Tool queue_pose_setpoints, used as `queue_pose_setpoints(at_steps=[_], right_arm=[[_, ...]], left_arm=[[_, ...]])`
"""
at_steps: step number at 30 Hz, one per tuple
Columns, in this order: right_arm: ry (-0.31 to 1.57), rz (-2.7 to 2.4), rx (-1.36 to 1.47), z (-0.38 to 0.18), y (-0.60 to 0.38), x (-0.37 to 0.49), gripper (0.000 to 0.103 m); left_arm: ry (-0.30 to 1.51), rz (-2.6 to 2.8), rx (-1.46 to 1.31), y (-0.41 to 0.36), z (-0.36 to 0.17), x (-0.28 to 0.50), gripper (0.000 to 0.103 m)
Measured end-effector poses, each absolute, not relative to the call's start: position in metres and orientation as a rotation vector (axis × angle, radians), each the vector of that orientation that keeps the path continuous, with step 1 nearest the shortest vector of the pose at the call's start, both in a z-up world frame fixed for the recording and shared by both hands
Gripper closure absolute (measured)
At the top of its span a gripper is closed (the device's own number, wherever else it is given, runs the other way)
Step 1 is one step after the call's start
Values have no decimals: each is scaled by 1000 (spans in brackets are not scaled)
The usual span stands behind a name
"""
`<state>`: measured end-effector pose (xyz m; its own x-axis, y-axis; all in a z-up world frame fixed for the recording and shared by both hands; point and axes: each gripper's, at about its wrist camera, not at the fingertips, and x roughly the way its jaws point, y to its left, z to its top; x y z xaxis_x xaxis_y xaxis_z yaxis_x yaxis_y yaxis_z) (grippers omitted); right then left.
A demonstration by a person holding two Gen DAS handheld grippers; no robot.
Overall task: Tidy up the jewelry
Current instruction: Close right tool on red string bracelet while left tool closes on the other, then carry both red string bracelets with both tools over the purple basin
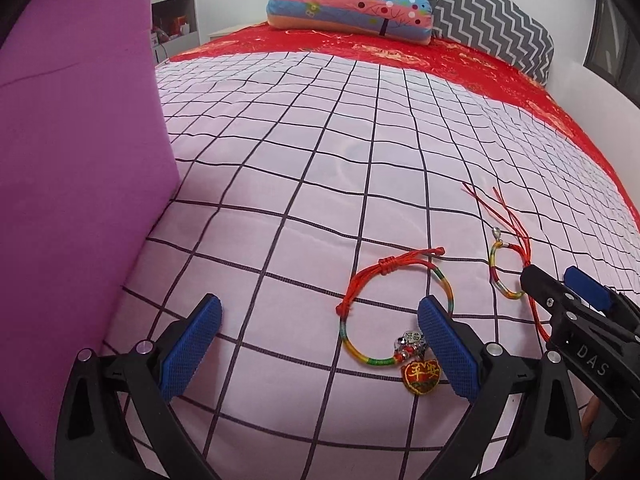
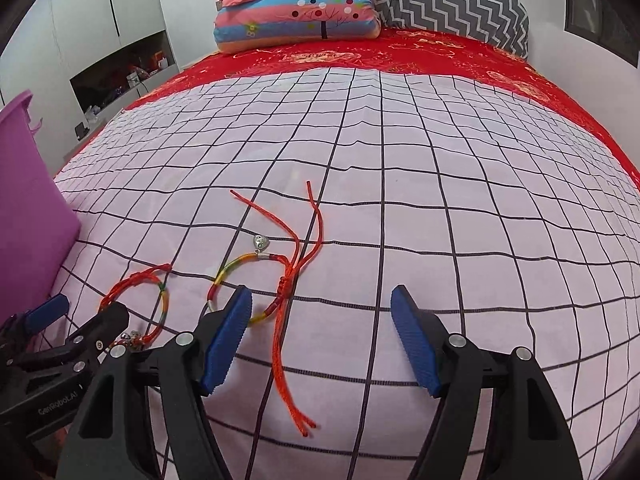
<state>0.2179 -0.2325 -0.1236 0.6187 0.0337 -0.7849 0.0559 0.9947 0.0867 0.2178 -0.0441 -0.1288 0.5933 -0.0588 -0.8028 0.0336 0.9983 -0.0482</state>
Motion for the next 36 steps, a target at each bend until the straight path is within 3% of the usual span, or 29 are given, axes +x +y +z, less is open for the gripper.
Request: queue_pose_setpoints(at_steps=[12,13,16,18,19,36], right_arm=[[942,-46,5,-136,-220,229,37],[944,-39,-5,-136,-217,230,44],[943,-14,-40,-135,-210,230,68],[942,-11,-54,-134,-207,229,91],[944,-17,-60,-134,-206,229,99],[905,3,100,-102,-209,145,99]], left_arm=[[955,-79,13,-59,-137,224,39],[959,-83,7,-59,-136,225,42],[965,-95,-3,-60,-135,223,69],[973,-115,-12,-61,-134,221,98],[976,-120,-27,-60,-134,220,98],[966,-235,-60,-40,-104,147,98]])
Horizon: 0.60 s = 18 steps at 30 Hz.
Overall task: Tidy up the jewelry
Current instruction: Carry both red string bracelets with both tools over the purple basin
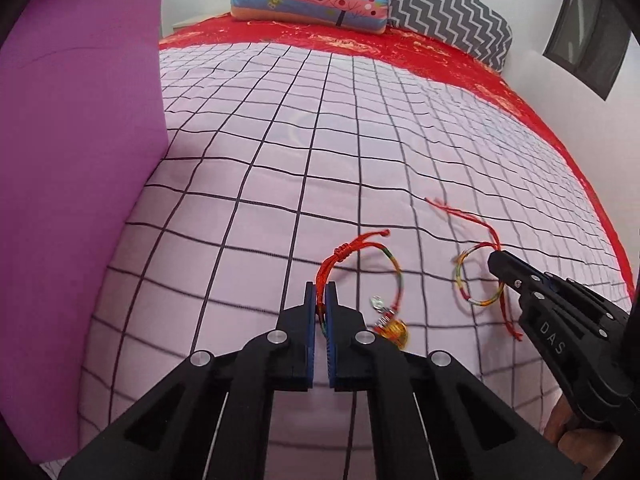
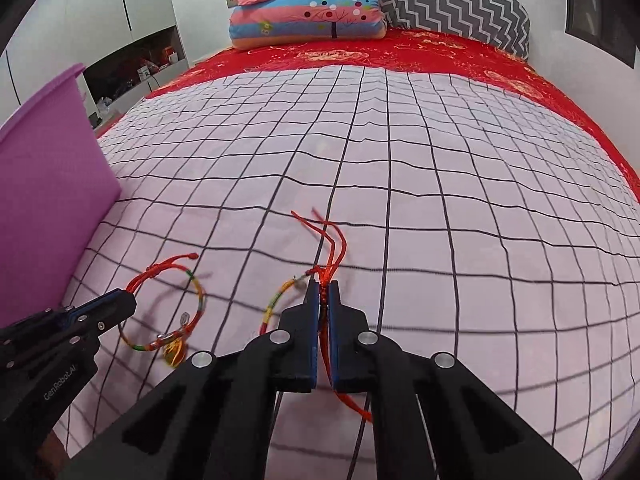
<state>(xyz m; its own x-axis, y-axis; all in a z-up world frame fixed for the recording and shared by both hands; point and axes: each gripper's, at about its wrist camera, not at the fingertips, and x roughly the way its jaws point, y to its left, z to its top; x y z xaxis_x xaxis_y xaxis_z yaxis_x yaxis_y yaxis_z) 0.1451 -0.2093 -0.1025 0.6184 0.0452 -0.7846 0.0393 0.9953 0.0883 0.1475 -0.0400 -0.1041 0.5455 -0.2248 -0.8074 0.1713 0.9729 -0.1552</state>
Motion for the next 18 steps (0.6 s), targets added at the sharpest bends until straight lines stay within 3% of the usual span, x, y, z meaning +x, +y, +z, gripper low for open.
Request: queue_pose_setpoints(at_steps=[18], right_arm=[[809,40,128,-33,-174,39,99]], left_arm=[[856,-271,-62,-9,-28,53,98]])
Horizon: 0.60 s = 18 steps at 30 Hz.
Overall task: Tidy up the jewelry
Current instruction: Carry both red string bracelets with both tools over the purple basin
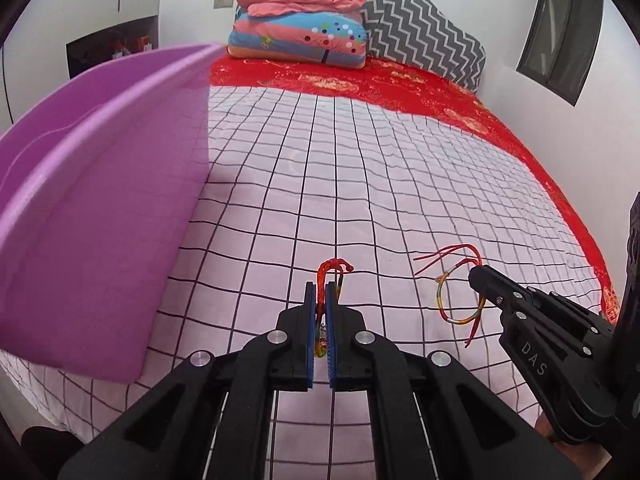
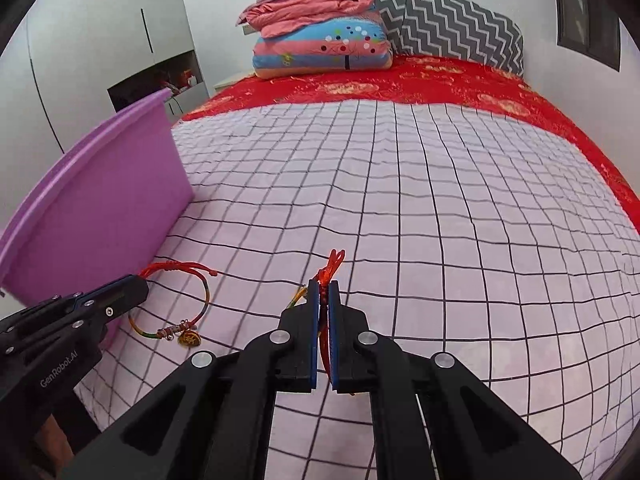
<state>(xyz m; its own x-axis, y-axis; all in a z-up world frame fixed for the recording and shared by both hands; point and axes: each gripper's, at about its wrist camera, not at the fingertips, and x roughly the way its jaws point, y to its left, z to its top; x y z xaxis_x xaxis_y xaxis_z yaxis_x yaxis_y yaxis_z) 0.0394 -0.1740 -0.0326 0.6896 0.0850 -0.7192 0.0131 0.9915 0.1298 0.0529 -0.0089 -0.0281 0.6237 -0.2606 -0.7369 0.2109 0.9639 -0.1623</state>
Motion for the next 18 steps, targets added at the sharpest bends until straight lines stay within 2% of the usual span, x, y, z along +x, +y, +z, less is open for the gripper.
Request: queue_pose_setpoints(at_steps=[18], right_arm=[[583,150,45,82,-100,10,99]], left_arm=[[656,-238,-109,53,64,20,98]])
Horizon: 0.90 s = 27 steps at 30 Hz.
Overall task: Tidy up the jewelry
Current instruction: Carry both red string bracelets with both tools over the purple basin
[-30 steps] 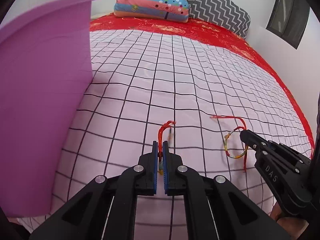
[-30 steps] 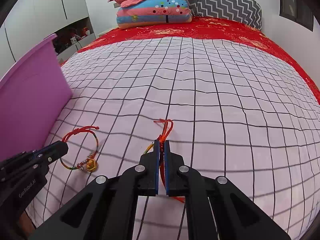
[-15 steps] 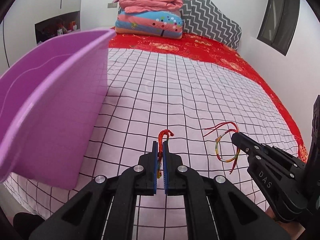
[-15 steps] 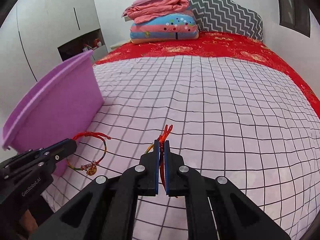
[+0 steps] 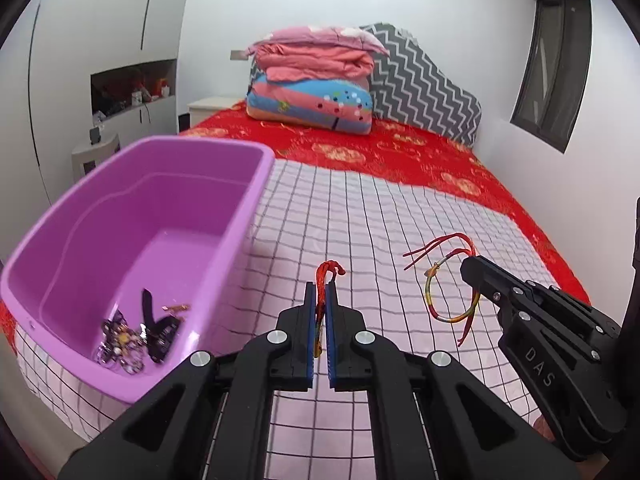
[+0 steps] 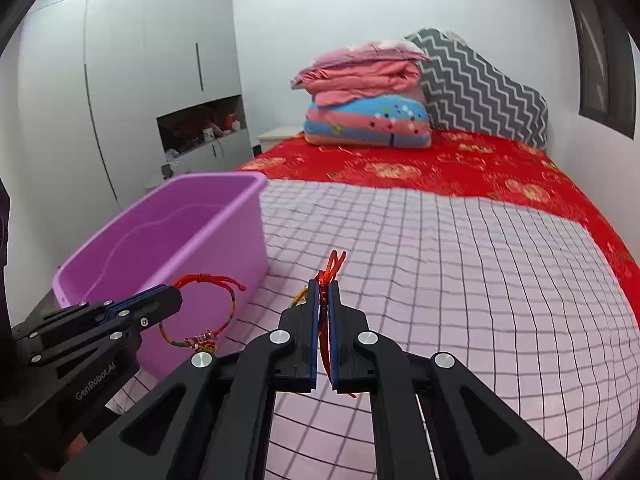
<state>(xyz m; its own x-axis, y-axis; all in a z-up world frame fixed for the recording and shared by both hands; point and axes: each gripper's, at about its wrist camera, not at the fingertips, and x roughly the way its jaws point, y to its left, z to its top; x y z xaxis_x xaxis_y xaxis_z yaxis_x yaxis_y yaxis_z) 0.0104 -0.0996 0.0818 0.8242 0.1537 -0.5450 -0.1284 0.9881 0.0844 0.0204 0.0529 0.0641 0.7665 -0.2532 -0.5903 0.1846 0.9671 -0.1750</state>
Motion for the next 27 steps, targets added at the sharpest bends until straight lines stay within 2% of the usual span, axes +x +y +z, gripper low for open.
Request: queue_pose_setpoints(at_steps=[5,12,27], right_arm=[[545,209,29,104,-67,17,99],[514,308,-8,123,-7,36,99],[644,454,-75,85,88,82,99]], left_arm=[[576,-182,-89,87,91,18,98],[553,-80,-96,135,100,28,98],[642,71,-147,214,53,48,98]])
